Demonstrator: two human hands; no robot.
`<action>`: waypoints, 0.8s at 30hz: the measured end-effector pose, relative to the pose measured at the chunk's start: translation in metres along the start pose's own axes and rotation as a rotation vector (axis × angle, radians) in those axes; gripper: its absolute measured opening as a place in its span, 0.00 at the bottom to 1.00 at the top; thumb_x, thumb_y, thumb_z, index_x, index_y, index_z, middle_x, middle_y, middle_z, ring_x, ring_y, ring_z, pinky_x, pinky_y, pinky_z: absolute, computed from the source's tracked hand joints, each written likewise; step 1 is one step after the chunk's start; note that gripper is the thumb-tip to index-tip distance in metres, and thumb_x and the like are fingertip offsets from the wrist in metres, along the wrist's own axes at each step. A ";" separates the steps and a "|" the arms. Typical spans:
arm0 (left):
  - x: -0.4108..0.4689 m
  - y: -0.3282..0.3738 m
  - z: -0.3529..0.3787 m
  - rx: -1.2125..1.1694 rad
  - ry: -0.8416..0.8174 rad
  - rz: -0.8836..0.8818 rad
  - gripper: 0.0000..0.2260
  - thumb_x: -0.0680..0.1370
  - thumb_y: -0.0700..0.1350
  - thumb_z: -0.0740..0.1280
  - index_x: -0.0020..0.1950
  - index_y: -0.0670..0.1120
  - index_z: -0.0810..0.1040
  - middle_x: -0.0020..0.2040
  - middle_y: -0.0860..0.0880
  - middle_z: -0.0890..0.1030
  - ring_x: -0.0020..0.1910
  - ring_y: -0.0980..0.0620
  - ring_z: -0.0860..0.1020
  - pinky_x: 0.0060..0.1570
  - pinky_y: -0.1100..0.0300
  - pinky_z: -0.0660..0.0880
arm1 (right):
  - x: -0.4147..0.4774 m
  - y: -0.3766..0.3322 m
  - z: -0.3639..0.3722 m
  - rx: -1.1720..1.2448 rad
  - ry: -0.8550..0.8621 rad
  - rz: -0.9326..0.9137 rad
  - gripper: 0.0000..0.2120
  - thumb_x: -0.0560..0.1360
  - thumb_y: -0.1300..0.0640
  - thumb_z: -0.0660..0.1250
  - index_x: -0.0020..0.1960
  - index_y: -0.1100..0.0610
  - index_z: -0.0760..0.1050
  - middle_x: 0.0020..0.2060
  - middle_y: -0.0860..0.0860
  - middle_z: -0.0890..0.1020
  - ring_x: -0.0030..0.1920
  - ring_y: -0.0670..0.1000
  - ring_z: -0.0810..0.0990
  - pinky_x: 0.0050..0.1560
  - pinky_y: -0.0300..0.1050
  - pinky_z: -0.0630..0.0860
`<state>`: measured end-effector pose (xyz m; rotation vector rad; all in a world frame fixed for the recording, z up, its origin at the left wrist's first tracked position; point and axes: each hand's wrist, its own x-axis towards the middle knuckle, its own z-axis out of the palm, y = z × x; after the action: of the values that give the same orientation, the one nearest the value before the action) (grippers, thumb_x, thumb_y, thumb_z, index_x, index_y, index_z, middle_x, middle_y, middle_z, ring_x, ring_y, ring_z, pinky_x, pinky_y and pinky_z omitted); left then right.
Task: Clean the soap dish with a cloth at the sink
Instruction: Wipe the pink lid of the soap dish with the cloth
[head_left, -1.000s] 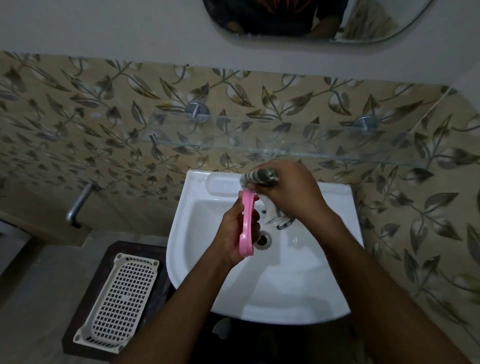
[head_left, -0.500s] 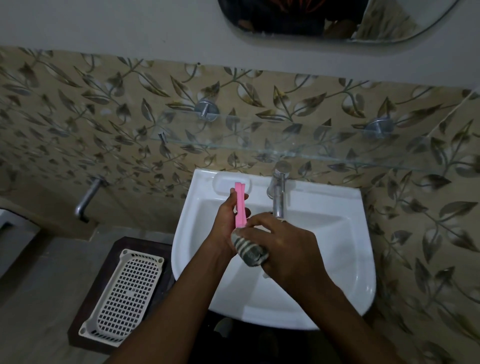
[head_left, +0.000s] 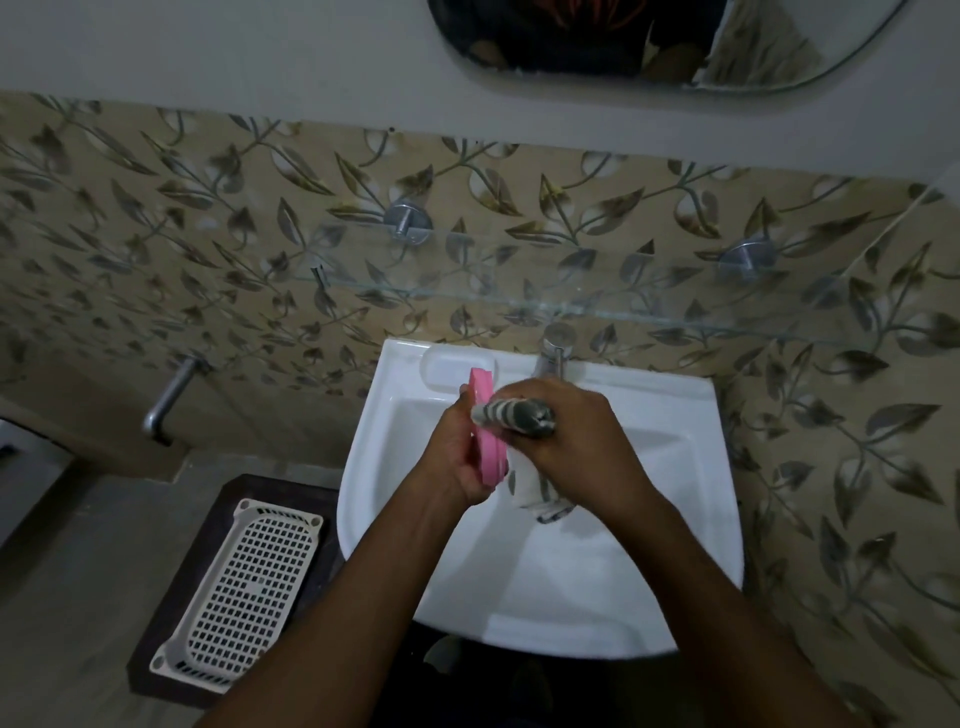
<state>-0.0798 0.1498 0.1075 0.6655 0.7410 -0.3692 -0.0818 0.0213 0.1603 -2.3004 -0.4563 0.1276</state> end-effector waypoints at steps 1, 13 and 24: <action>-0.001 0.000 -0.001 -0.012 0.035 -0.036 0.27 0.77 0.63 0.63 0.55 0.38 0.77 0.33 0.39 0.83 0.29 0.44 0.83 0.27 0.56 0.80 | -0.005 0.002 0.002 0.077 -0.003 0.030 0.09 0.73 0.43 0.72 0.50 0.44 0.81 0.46 0.39 0.83 0.47 0.40 0.81 0.52 0.37 0.75; -0.002 -0.007 0.003 0.044 -0.089 -0.044 0.11 0.71 0.44 0.71 0.46 0.36 0.84 0.50 0.38 0.80 0.47 0.44 0.79 0.56 0.52 0.77 | -0.001 0.011 -0.018 0.904 -0.031 0.480 0.13 0.70 0.55 0.77 0.52 0.58 0.83 0.45 0.57 0.87 0.47 0.57 0.86 0.55 0.56 0.81; -0.004 -0.002 0.004 -0.115 0.155 -0.161 0.09 0.78 0.37 0.60 0.43 0.34 0.77 0.33 0.43 0.75 0.23 0.51 0.76 0.22 0.66 0.75 | 0.003 0.015 -0.025 0.503 0.130 0.285 0.16 0.67 0.46 0.77 0.52 0.50 0.84 0.45 0.46 0.87 0.48 0.45 0.84 0.54 0.47 0.80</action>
<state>-0.0819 0.1461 0.1117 0.5314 0.9592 -0.4220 -0.0686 -0.0041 0.1675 -1.8492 -0.0175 0.2061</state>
